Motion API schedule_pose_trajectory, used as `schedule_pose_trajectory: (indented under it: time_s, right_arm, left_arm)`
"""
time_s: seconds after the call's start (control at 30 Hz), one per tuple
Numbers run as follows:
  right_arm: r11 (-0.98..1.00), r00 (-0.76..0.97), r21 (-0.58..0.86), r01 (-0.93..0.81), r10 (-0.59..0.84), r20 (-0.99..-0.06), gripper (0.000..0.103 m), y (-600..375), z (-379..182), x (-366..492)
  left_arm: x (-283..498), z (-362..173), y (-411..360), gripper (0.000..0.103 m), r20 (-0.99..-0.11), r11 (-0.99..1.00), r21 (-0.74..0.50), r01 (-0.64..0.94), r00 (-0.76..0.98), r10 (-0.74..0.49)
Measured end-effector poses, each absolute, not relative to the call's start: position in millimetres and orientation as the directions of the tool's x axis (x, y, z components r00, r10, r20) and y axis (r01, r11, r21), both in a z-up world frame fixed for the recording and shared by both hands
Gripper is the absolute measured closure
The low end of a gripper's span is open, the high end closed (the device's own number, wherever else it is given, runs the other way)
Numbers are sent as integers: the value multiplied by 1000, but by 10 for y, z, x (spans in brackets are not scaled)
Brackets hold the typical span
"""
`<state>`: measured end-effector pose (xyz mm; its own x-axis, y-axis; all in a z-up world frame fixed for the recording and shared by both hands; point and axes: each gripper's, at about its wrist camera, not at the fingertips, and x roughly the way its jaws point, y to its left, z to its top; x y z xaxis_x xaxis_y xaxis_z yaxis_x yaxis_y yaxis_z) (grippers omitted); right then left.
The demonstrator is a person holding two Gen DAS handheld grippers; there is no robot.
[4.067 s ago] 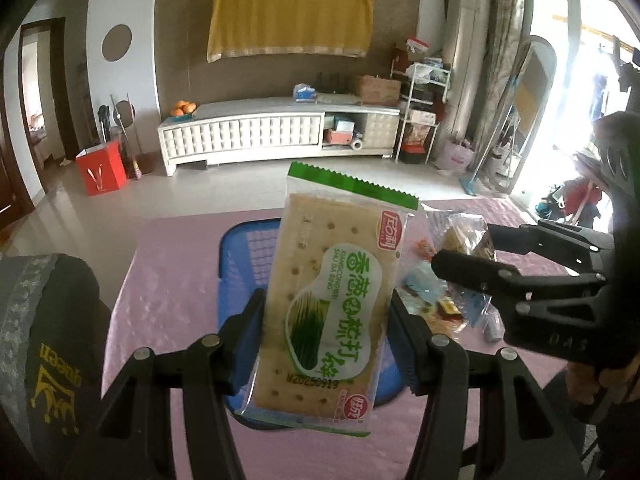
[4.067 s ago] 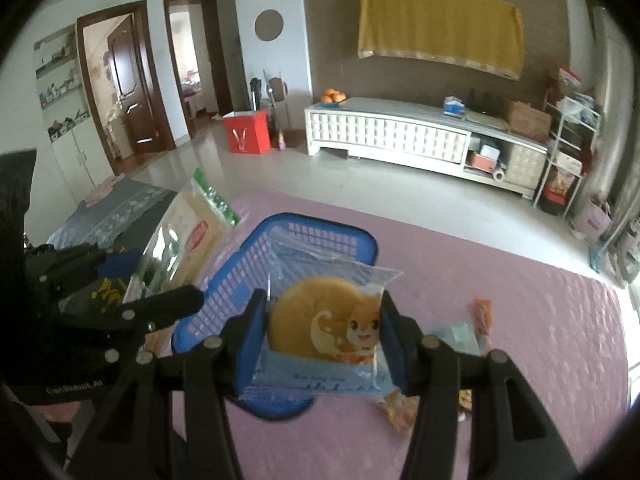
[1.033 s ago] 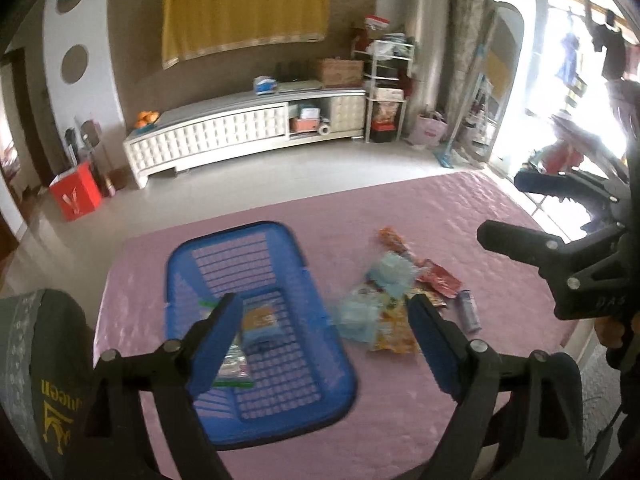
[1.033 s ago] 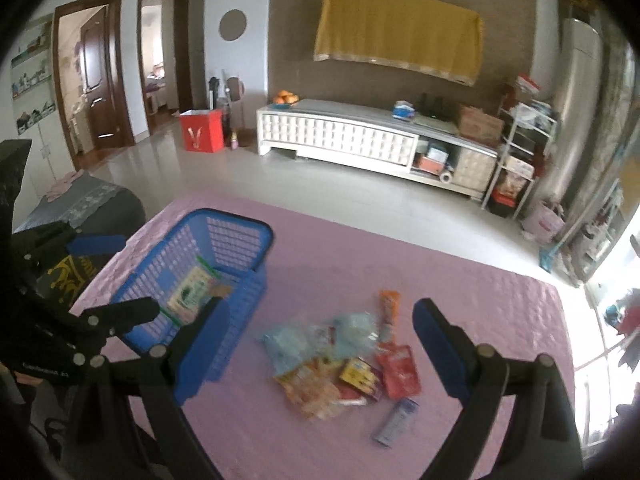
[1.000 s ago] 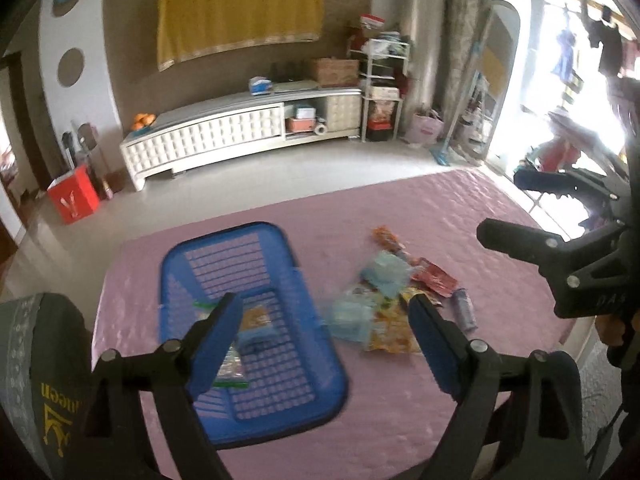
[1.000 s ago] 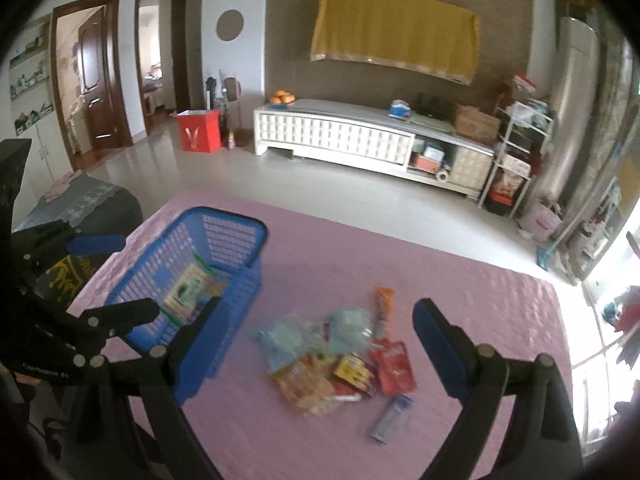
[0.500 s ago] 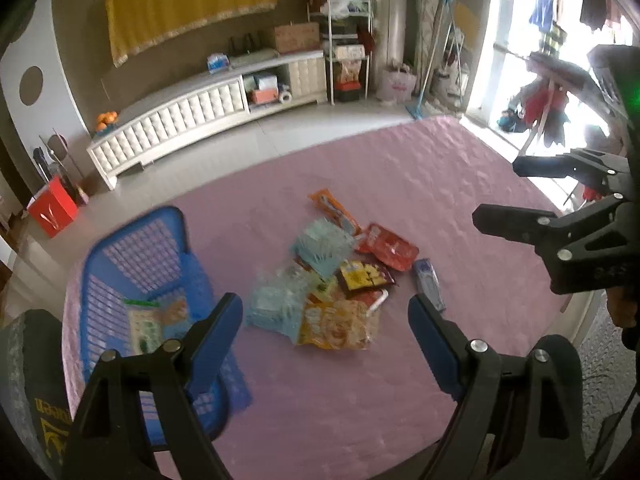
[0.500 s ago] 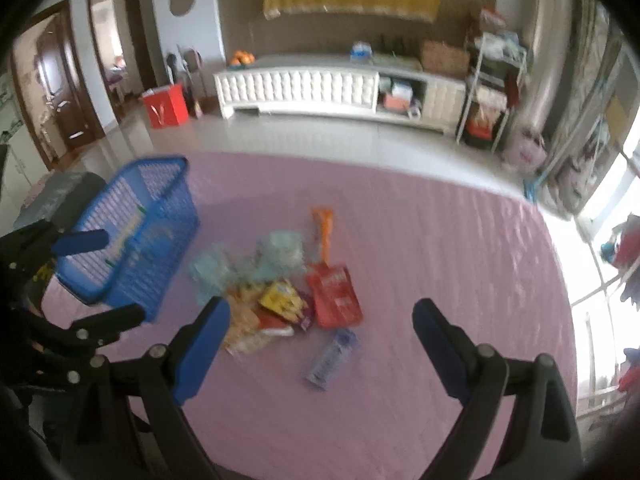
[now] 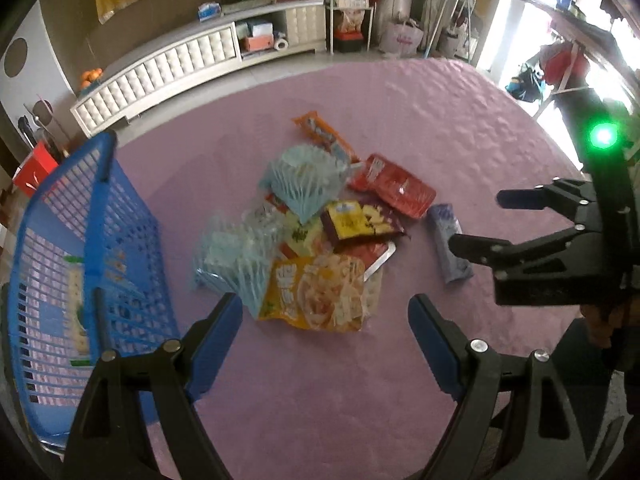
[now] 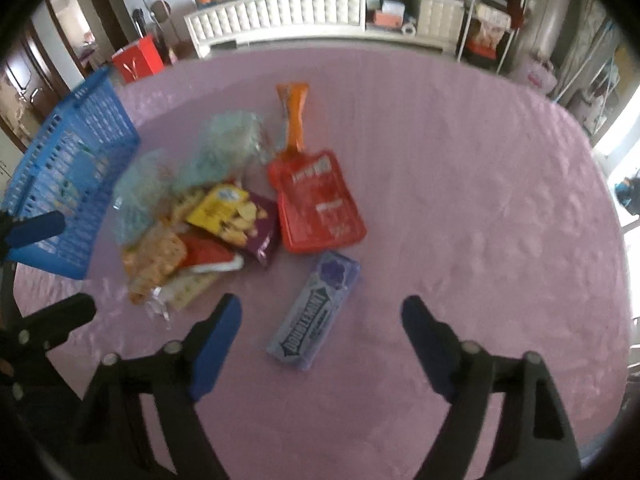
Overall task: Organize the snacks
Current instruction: 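Move the right tool back to the pile and grasp the Doublemint gum pack, then grasp the orange jelly pack with the left tool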
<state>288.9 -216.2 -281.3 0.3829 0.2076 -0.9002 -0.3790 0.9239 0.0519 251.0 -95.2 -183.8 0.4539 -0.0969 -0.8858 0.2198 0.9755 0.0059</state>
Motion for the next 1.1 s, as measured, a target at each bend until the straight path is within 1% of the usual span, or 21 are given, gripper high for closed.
schedule_pose_trajectory:
  time_s: [0.03, 0.07, 0.13, 0.2, 0.27, 0.33, 0.4, 0.47, 0.9, 1.1]
  right_arm:
    - [925, 369, 46, -377, 195, -909, 26, -2146, -2877, 2908]
    - [927, 353, 39, -373, 181, -918, 32, -2130, -2934, 2923]
    - [928, 336, 44, -370, 178, -925, 35, -2106, -3003, 2927]
    - [932, 333, 22, -361, 150, -931, 44, -2085, -3062, 2915]
    - [932, 364, -9, -362, 133, -922, 48, -2079, -3045, 2871]
    - [932, 372, -2, -363, 143, -917, 55, -2094, -3026, 2837]
    - [931, 374, 8, -365, 155, -914, 58, -2127, -3006, 2807]
    - [930, 372, 46, -365, 191, -908, 63, -2192, -2980, 2748]
    - [913, 427, 126, -388, 299, -854, 64, -2438, -2550, 2289]
    - [907, 425, 158, -389, 329, -844, 64, -2419, -2520, 2295]
  left_arm:
    - [2514, -1866, -951, 20, -888, 975, 4, 221, 448, -98]
    - [2524, -1903, -945, 20, -891, 975, 1, 222, 443, -100]
    - [2535, -1965, -920, 20, -896, 977, -3, 215, 433, -98]
    - [2556, -2011, -891, 20, -899, 978, -10, 211, 425, -101]
    - [2578, -2050, -866, 20, -903, 979, -15, 204, 417, -100]
    - [2599, -2083, -845, 20, -905, 980, -12, 200, 415, -96]
    - [2609, -2111, -833, 20, -907, 980, -7, 200, 412, -90]
    - [2621, -2137, -828, 20, -909, 980, -1, 200, 409, -84]
    - [2745, -2266, -909, 20, -925, 972, -8, 234, 368, -96]
    - [2836, -2386, -994, 20, -934, 967, 28, 252, 351, -65]
